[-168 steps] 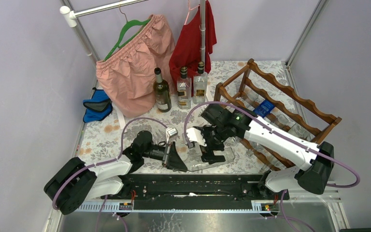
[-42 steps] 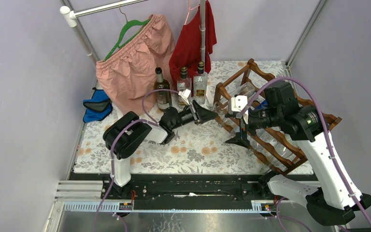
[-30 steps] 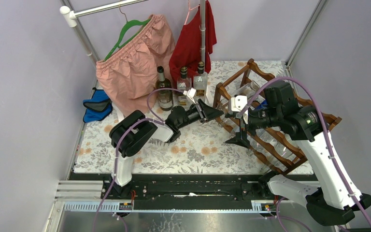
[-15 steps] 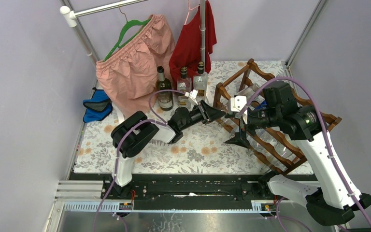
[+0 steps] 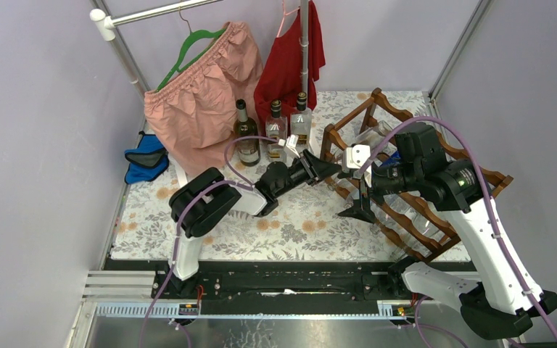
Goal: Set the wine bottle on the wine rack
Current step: Place the wine bottle in the wine rack.
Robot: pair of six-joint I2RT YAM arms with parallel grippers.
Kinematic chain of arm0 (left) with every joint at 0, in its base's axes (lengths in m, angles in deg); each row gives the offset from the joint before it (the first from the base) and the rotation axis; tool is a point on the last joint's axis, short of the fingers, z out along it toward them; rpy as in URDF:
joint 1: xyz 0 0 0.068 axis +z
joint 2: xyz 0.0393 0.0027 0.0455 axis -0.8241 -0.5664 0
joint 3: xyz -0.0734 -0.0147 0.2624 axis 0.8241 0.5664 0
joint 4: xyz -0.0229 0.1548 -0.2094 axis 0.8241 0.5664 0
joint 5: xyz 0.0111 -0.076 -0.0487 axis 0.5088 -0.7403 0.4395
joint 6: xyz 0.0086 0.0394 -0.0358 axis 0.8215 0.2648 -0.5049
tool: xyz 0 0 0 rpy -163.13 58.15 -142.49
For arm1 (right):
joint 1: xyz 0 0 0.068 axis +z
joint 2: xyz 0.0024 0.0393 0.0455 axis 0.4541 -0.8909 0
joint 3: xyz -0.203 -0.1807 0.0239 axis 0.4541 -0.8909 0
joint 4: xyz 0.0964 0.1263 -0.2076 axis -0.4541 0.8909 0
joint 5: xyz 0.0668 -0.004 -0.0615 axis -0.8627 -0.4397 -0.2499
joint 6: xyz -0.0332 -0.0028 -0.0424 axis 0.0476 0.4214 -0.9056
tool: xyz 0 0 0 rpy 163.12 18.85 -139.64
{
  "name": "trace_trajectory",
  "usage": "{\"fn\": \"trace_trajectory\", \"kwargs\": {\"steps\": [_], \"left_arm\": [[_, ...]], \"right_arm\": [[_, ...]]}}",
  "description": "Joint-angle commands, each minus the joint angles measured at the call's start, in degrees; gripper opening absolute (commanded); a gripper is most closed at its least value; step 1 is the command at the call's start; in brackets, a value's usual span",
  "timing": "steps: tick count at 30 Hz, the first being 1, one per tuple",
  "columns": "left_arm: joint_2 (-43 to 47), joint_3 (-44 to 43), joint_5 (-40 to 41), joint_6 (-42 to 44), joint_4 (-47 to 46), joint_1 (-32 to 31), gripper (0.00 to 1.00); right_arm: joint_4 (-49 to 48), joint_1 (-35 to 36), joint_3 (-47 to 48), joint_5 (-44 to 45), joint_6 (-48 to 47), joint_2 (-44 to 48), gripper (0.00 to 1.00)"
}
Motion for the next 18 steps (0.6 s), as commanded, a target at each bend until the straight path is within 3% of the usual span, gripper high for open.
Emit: {"fn": "trace_trajectory", "kwargs": {"steps": [1,18], "left_arm": [[0.0,-3.2,5.7,1.0,-5.0,-0.7,0.0],[-2.4,-8.2,7.9,0.9,-0.4,-2.5,0.0]], "right_arm": [[-1.4,-0.5,-0.1,-1.5,0.4,0.9,1.0],[-1.9,-0.6,-1.3,-1.7,0.3,1.4,1.0]]}}
